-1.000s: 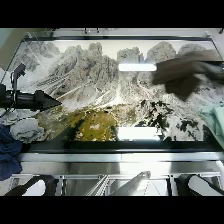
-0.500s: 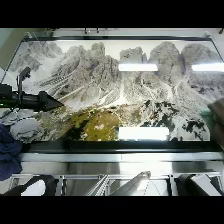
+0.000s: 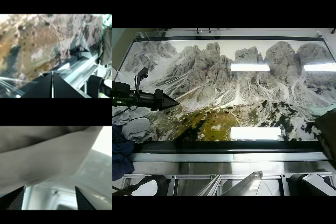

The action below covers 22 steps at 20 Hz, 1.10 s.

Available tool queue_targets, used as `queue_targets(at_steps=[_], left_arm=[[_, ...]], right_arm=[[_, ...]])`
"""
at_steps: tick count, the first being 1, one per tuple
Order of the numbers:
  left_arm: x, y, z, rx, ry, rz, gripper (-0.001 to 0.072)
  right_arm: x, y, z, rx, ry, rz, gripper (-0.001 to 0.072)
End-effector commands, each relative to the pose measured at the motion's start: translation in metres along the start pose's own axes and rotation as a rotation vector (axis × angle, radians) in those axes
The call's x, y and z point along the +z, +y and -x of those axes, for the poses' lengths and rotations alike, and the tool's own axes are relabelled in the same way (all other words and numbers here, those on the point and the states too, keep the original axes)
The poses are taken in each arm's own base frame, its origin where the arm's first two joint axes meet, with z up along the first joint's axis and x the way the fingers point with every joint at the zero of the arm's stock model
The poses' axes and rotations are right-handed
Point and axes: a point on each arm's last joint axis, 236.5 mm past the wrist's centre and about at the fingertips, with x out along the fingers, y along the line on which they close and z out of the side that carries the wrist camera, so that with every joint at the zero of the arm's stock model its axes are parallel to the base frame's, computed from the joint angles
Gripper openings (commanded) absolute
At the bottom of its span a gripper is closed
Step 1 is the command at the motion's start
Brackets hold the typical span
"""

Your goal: Fold the shirts.

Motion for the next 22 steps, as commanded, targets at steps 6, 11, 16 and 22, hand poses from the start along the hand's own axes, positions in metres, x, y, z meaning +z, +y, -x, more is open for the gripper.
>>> queue_targets(at_steps=[6,11,16,22], left_arm=[[0.028,-0.037,0.014,0.0,-0.041,-0.136,0.0017],[0.023,-0.047,-0.034,-0.017,0.051,-0.126,0.0017],[0.022,-0.074,-0.059,-0.05,0.15,-0.191,0.0017],[0.033,-0.093,-0.054,-0.053,0.123,-0.254,0.0016]], right_arm=[[-0.155,0.271,0.061,0.69,0.25,0.6,0.0037],[-0.278,0.386,0.075,0.847,0.108,0.96,0.0024],[-0.334,0.419,0.077,0.871,0.154,1.099,0.0024],[-0.353,0.399,0.077,0.843,0.268,1.134,0.0025]])
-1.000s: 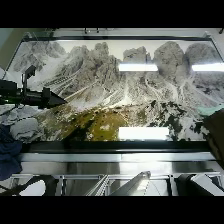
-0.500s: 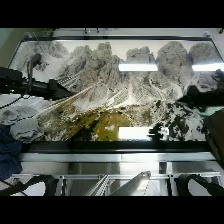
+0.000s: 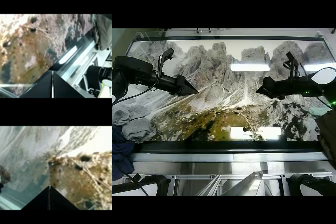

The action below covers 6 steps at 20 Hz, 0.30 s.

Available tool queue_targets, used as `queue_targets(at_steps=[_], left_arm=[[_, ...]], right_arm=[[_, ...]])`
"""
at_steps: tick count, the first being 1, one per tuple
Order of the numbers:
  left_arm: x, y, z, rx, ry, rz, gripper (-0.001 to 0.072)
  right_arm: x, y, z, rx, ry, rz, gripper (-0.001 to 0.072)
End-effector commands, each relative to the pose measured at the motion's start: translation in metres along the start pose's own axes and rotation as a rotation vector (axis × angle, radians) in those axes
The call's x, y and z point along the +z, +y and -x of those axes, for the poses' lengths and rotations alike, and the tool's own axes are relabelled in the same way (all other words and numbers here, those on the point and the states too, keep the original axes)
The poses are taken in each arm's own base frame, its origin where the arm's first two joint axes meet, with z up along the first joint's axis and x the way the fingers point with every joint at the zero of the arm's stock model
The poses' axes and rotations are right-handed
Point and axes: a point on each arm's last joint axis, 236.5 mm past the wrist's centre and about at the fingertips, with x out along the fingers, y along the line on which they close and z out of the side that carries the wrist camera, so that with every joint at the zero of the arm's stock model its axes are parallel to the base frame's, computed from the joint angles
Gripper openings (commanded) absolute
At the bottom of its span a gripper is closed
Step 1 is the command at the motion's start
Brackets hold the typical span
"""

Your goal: Fold the shirts.

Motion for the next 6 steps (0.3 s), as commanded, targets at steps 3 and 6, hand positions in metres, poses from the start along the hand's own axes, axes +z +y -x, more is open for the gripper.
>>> queue_targets(at_steps=[3,6], left_arm=[[0.0113,-0.0135,0.0068,0.0,-0.015,-0.049,0.0016],[0.012,-0.0146,0.0077,0.0,-0.015,-0.054,0.0016]], right_arm=[[-0.0098,0.0078,-0.0036,0.02,0.043,0.002,0.0025],[-0.0097,0.0078,-0.0036,0.02,0.042,0.002,0.0025]])
